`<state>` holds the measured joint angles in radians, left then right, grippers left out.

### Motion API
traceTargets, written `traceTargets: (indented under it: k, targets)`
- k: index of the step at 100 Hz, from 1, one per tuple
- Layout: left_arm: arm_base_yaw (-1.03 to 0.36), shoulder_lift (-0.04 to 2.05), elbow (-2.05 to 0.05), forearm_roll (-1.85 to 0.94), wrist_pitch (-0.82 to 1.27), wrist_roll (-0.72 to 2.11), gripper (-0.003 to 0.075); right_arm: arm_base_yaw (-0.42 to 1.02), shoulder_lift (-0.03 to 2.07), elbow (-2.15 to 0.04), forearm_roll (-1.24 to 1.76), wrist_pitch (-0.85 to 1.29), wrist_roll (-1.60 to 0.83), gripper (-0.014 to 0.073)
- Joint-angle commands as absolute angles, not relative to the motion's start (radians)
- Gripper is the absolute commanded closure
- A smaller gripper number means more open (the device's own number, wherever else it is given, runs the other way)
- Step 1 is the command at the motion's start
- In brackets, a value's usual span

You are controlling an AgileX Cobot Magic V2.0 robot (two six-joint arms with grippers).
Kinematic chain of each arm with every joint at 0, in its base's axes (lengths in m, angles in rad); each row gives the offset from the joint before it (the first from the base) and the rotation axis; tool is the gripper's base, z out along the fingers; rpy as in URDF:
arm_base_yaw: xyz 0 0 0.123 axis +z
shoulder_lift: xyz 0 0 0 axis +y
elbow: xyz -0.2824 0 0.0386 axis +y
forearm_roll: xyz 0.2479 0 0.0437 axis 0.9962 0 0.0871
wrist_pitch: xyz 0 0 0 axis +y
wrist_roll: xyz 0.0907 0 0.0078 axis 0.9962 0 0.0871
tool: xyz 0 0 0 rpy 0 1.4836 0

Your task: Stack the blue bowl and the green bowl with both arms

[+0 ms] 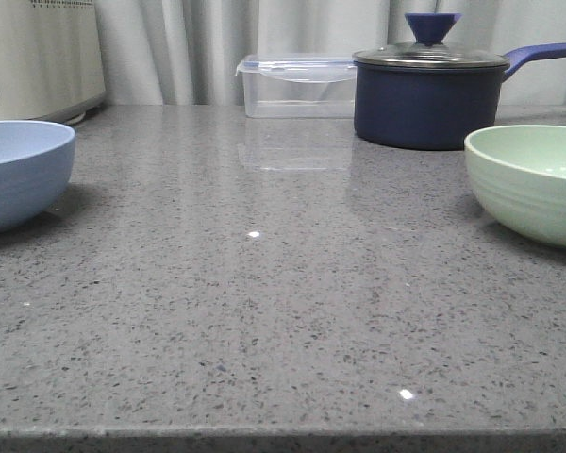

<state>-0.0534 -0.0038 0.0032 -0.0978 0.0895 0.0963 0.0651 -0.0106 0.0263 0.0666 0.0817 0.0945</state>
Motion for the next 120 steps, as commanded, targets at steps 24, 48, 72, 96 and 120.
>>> traceTargets:
  k: [24, 48, 72, 96, 120]
  targets:
    - [-0.048, 0.029, -0.130, -0.108, 0.146, 0.095, 0.0741, 0.057, 0.045, -0.086, 0.058, 0.129, 0.088, 0.0659]
    - [-0.048, 0.190, -0.297, -0.110, 0.177, 0.095, 0.0741, 0.057, 0.247, -0.278, 0.058, 0.293, 0.088, 0.0659]
    - [-0.048, 0.381, -0.459, -0.110, 0.202, 0.095, 0.0741, 0.057, 0.473, -0.445, 0.058, 0.355, 0.088, 0.0659]
    - [-0.048, 0.548, -0.527, -0.110, 0.140, 0.095, 0.0740, 0.057, 0.632, -0.561, 0.058, 0.358, 0.088, 0.0659]
    - [-0.048, 0.601, -0.544, -0.110, 0.131, 0.095, 0.0550, 0.057, 0.668, -0.589, 0.058, 0.364, 0.088, 0.0445]
